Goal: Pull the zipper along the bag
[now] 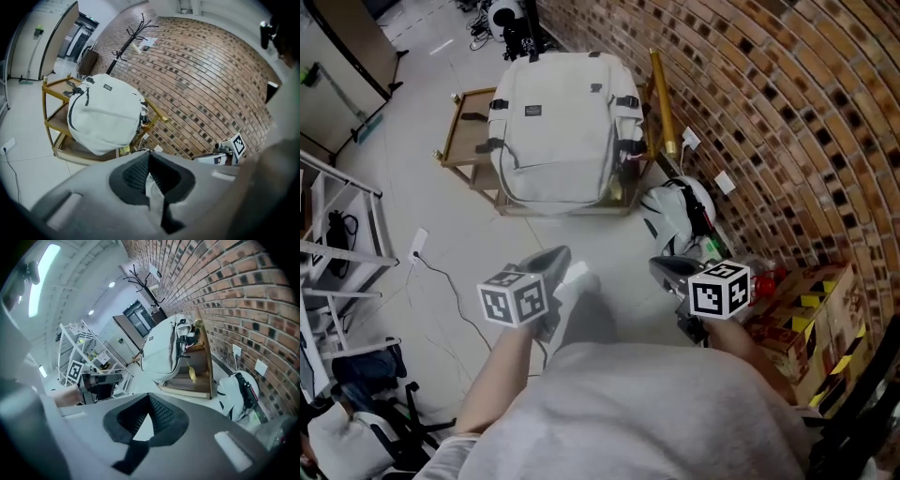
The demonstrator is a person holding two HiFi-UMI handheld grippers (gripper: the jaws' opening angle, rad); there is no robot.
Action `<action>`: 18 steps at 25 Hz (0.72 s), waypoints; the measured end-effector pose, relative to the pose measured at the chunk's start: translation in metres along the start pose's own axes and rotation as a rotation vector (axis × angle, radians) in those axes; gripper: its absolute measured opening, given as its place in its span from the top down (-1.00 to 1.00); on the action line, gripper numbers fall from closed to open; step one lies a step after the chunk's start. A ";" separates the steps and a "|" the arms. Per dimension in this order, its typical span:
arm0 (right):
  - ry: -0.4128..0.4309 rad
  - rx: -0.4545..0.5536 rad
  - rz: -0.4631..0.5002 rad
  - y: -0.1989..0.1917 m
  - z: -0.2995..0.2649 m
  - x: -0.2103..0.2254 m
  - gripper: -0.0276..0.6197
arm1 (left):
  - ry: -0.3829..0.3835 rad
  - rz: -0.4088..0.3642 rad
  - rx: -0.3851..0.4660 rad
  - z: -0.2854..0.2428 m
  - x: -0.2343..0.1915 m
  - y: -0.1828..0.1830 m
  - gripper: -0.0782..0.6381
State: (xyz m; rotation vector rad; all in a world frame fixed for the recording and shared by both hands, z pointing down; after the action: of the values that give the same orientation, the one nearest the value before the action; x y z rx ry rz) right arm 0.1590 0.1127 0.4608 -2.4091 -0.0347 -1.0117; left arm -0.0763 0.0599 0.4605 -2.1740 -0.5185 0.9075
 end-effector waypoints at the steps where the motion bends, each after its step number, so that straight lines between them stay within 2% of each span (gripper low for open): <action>1: 0.006 0.007 0.004 -0.018 0.016 -0.002 0.91 | 0.003 -0.005 0.006 0.008 0.019 -0.012 0.78; 4: 0.010 0.005 0.018 -0.067 0.055 -0.006 0.91 | 0.005 -0.024 0.010 0.037 0.075 -0.043 0.78; 9: 0.044 0.016 0.053 -0.114 0.082 -0.040 0.91 | 0.005 -0.079 -0.001 0.083 0.134 -0.076 0.78; 13: 0.055 0.010 0.098 -0.142 0.088 -0.075 0.91 | 0.023 -0.082 0.006 0.108 0.146 -0.095 0.78; 18: 0.029 0.007 0.130 -0.190 0.081 -0.121 0.91 | 0.017 -0.149 0.006 0.158 0.148 -0.126 0.78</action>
State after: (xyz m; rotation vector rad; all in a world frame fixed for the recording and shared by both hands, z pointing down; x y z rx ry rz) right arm 0.0838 0.3356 0.4184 -2.3564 0.1265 -0.9848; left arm -0.1035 0.3032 0.4085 -2.1045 -0.6591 0.8080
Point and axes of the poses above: the fingertips, and each gripper's own axes: z backward along the fingers, x to its right, y out of its top, the point moved 6 cm from there along z, backward along the fingers, and after that the axes turned 11 degrees about -z, right-handed, at the moved point
